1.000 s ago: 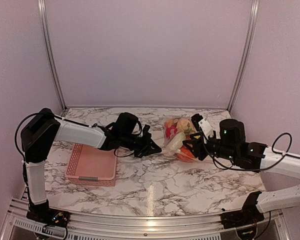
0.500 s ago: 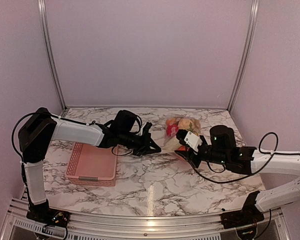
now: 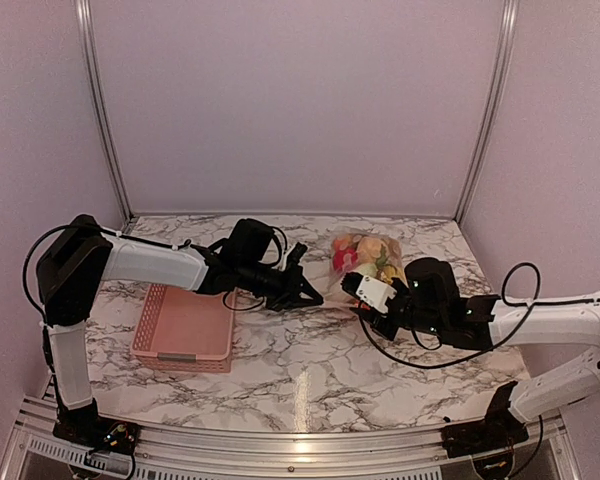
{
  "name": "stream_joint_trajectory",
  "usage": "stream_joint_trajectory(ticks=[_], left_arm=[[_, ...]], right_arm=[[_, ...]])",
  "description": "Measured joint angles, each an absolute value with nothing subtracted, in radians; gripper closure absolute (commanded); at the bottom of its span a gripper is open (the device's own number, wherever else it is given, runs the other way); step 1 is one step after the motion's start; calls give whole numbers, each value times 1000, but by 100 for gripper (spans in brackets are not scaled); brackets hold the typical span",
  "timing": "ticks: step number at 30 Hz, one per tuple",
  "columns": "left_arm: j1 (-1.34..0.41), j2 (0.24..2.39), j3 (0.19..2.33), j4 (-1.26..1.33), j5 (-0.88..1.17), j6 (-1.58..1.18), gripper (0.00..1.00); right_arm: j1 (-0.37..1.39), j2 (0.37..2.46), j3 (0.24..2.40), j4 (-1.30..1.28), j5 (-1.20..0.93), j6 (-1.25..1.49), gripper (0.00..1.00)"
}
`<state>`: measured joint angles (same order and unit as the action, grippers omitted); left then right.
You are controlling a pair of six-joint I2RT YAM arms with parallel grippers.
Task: Open the zip-top bag and remove the fake food
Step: Unzip the zipper food storage bag at the center of the board.
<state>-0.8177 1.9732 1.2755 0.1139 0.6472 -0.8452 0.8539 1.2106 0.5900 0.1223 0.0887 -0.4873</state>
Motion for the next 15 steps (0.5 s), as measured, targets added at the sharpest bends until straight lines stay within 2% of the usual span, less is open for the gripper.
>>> stream_joint_trajectory(ticks=[15], left_arm=[[-817, 1969, 1277, 114, 654, -846, 100]], right_arm=[[871, 1288, 577, 124, 184, -530, 75]])
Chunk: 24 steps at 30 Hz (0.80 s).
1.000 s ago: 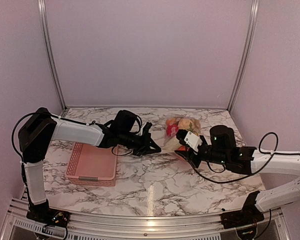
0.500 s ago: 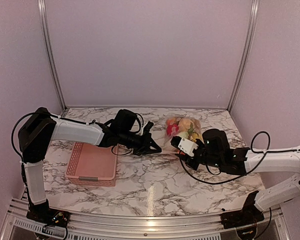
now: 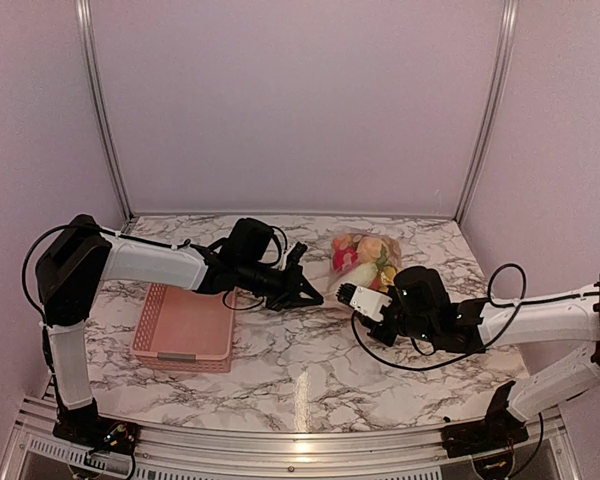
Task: Open the zip-top bag and remove the fake food
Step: Unzip the zipper food storage bag at the center of the board.
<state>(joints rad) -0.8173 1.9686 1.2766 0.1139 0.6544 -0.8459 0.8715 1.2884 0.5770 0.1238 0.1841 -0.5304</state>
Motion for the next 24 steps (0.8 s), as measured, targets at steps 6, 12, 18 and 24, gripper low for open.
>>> stream_joint_trajectory(ticks=[6, 12, 18, 24], left_arm=[[-817, 1969, 1277, 114, 654, -847, 100], [-817, 1968, 1277, 114, 654, -848, 100], [-817, 1968, 1277, 114, 654, -849, 100], [-817, 1968, 1277, 114, 654, -850, 100]], right_arm=[[874, 1296, 577, 148, 217, -535, 77], [880, 1317, 577, 164, 234, -537, 79], [880, 1324, 577, 169, 242, -537, 83], [881, 1327, 577, 169, 246, -535, 95]])
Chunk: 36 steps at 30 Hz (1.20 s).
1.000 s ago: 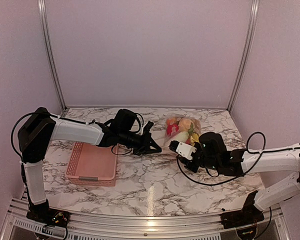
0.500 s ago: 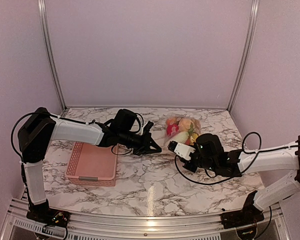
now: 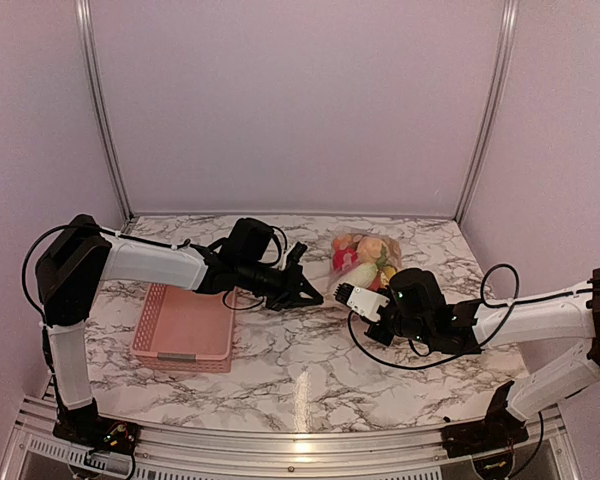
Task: Open the zip-top bag and remove the fake food
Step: Unzip the zipper food storage bag at the center of the board.
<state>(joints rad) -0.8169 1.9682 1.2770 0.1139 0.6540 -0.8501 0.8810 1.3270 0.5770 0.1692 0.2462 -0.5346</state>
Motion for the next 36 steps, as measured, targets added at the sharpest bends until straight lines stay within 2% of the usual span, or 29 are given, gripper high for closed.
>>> stream_joint_trajectory(ticks=[3, 28, 30, 33, 36], left_arm=[[-815, 1964, 1277, 114, 653, -854, 100], [-628, 1955, 1276, 197, 628, -1014, 99], [-636, 1950, 1274, 199, 627, -1019, 85], [-655, 1924, 1251, 211, 617, -1041, 73], [-686, 1889, 1221, 225, 604, -1074, 67]], right_arm=[[883, 1328, 577, 168, 245, -529, 100], [901, 1325, 616, 99, 333, -490, 100], [901, 1326, 639, 80, 337, -479, 100], [915, 1342, 681, 73, 351, -472, 100], [950, 1394, 739, 75, 362, -469, 100]])
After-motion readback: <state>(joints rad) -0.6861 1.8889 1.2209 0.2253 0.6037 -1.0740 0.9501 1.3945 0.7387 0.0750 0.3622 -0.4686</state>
